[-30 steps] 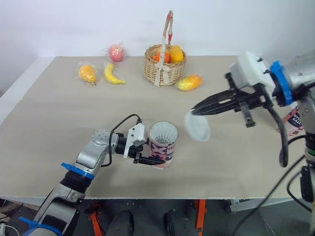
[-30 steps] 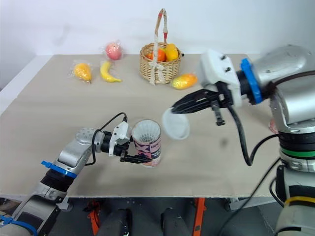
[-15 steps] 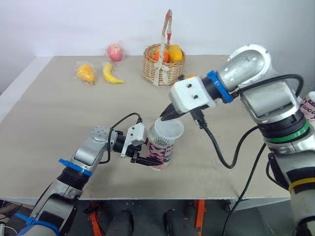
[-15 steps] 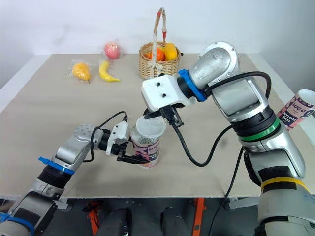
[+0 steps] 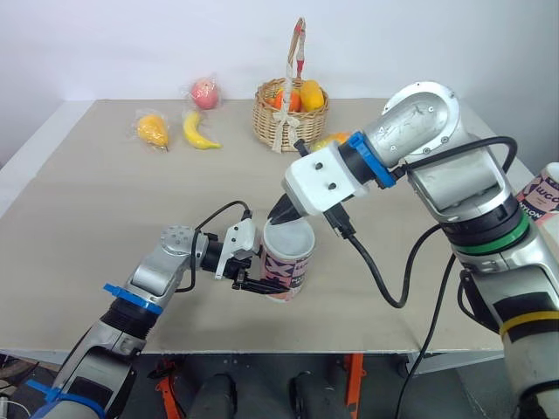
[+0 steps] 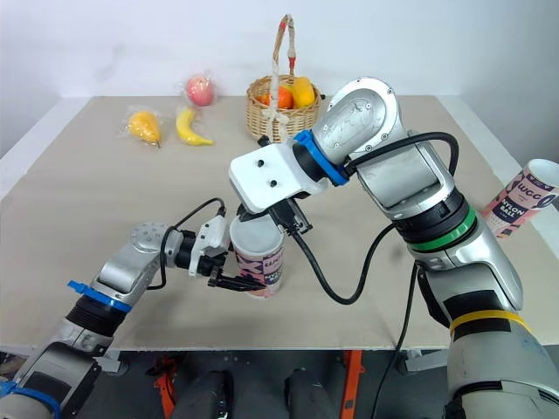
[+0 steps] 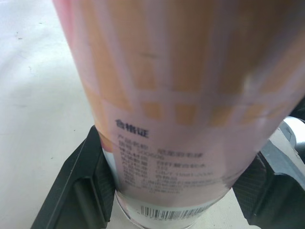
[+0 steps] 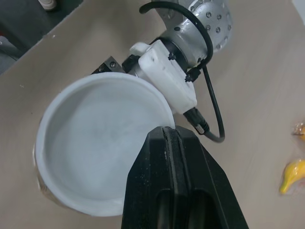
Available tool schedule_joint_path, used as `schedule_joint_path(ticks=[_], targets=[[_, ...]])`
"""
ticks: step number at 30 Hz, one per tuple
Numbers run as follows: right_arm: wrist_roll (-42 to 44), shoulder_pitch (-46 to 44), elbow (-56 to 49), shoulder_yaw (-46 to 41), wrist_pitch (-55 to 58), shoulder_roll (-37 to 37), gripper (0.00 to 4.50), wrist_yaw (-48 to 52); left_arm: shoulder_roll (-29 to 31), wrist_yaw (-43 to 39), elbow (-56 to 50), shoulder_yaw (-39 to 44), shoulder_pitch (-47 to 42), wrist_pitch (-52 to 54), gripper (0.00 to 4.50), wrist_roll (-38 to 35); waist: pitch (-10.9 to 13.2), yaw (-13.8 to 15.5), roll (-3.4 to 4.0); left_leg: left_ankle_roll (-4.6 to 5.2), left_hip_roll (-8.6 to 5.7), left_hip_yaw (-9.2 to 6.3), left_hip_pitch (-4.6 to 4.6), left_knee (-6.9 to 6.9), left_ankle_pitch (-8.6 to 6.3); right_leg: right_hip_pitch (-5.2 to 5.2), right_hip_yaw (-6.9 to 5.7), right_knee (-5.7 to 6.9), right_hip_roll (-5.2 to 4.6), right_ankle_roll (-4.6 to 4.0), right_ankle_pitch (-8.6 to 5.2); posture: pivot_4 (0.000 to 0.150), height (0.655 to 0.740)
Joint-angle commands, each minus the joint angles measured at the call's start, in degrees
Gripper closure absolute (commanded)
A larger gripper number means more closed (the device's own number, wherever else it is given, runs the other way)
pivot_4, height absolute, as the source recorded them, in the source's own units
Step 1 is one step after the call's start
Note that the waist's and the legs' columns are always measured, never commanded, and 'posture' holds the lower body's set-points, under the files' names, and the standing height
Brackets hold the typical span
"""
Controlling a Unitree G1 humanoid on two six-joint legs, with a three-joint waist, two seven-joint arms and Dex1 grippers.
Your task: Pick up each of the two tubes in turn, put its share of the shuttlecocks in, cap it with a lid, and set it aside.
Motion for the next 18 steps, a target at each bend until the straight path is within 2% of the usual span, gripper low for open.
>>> schedule_joint_path(ticks=[1, 4, 7, 13, 18], targets=[[-0.31, -1.06, -0.91, -0.67, -2.75, -0.24, 4.41, 1.79, 0.7, 0.35, 0.43, -0.91, 1.28, 1.43, 1.57, 1.21, 0.0, 0.0, 0.0, 0.0, 0.0, 0.0, 0.0, 0.0, 0.0, 0.0, 0.01, 0.0, 0.0, 0.0, 0.0, 0.15, 0.74], [-5.89, 0.19, 1.46, 1.43, -8.38, -1.27, 4.41, -0.23, 0.96, 0.45, -0.07, -0.7, 1.59, 1.73, 1.57, 1.06, 0.0, 0.0, 0.0, 0.0, 0.0, 0.0, 0.0, 0.0, 0.0, 0.0, -0.01, 0.0, 0.01, -0.01, -0.01, 0.15, 0.74], [-7.64, 0.44, 2.98, 1.95, -11.22, -1.48, 4.41, -0.17, 1.17, 0.56, -0.46, -0.6, 1.85, 1.99, 1.57, 1.05, -0.01, 0.0, -0.01, 0.0, -0.02, 0.02, 0.05, 0.0, 0.0, 0.03, -0.01, 0.0, 0.04, 0.01, -0.02, 0.15, 0.74], [-7.64, 0.16, 4.38, 2.61, -15.2, -1.62, 4.41, 2.02, 1.39, 1.03, -0.8, -0.41, 2.06, 2.35, 1.57, 0.99, -0.01, -0.01, -0.01, 0.0, 0.05, 0.0, 0.17, 0.0, 0.01, 0.13, -0.02, 0.0, 0.13, 0.0, -0.01, 0.15, 0.74], [-3.06, 0.84, 3.2, 2.43, -14.3, -1.95, 4.41, 3.09, 1.36, 1.38, -0.85, -0.21, 2.16, 2.44, 1.57, 0.91, -0.02, -0.01, -0.01, 0.0, 0.16, 0.01, 0.23, -0.01, 0.01, 0.17, -0.02, 0.0, 0.16, -0.05, -0.02, 0.15, 0.74]])
